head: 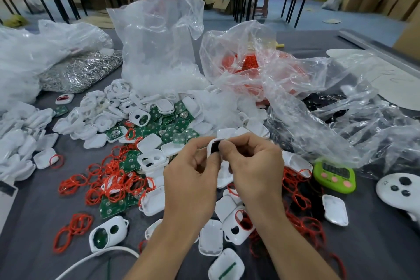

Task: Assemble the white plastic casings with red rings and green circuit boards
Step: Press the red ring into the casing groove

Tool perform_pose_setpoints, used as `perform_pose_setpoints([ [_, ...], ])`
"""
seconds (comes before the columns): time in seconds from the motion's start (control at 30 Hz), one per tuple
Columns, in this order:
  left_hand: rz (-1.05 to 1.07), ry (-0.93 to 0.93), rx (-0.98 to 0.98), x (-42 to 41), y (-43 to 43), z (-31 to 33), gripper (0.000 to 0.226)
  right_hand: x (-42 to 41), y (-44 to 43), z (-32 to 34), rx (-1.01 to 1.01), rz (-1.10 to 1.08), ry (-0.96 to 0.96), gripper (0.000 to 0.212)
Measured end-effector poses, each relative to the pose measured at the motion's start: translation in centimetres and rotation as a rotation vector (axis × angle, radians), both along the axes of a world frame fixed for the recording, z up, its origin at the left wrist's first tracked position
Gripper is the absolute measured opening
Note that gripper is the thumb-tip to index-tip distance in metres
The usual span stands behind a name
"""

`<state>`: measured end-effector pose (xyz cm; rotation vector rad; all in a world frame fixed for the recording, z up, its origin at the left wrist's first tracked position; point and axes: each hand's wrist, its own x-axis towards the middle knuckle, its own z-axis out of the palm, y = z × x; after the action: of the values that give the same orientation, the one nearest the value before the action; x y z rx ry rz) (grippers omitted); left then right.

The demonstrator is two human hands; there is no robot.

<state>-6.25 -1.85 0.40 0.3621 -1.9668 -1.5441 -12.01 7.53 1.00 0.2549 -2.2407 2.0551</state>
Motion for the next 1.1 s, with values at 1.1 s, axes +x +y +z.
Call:
perform_pose_setpoints([
  [1.1,0.319,0.458,-0.853,2.3,0.1,1.0,0.002,-2.0,2.3,0.8,-0.502,0.683,-0.154,0.009],
])
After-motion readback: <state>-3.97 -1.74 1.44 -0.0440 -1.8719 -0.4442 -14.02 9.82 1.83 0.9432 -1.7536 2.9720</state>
